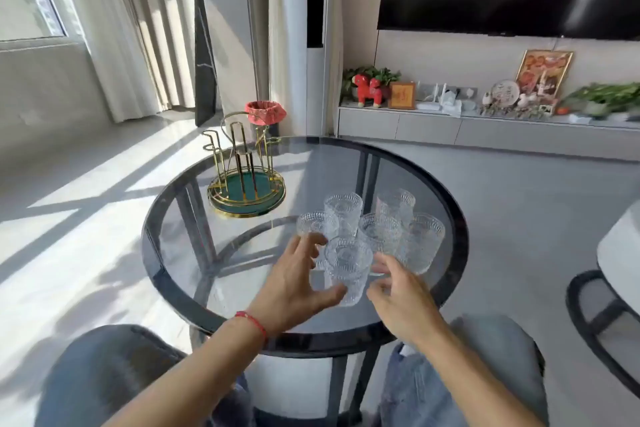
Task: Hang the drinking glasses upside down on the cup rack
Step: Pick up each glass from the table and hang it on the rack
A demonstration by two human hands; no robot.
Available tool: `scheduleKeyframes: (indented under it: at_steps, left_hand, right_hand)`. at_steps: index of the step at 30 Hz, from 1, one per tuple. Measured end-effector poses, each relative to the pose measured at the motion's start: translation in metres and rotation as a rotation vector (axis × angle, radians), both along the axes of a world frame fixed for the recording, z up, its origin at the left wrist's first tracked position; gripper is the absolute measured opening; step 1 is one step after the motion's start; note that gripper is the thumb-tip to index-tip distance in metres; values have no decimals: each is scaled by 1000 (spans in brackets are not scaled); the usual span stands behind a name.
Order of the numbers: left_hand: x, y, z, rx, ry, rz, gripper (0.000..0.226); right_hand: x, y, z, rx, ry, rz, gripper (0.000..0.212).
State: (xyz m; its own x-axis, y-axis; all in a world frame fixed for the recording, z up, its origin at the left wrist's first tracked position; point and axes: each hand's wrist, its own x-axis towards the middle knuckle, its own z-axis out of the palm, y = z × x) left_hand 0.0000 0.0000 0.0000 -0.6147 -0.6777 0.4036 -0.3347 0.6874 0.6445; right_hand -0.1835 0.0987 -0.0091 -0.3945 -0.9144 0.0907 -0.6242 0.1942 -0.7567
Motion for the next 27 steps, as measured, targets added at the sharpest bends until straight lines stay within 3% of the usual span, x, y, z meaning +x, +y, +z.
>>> scheduleKeyframes:
  at_steps: [3,9,16,18,21,23,25,27]
  left_hand:
    - [-16,9,-9,89,44,67,73]
    - [-23,13,-13,-7,34,172,88]
    - [26,-22,44,40,154,38,72]
    - [32,-49,60,181,289,-10,66]
    - [30,-94,71,637,592,-114,60]
    - [23,-119,67,838,742,-157,51]
    - [15,-136,57,933,838,-181,59]
    - [10,-149,46,1038,924,-214,72]
  right_hand:
    - [11,-5,-11,23,-113,17,63]
    - [28,8,-8,-77,-188,64,65]
    - [39,-3,44,-261,-316,202,47]
    - [42,-25,66,-236,-365,283,44]
    - [44,-78,92,-173,-345,295,58]
    - [45,-117,104,-101,-382,236,63]
    - [45,-152,109,-31,-541,226,43]
    - [41,-180,108,-2,-574,231,43]
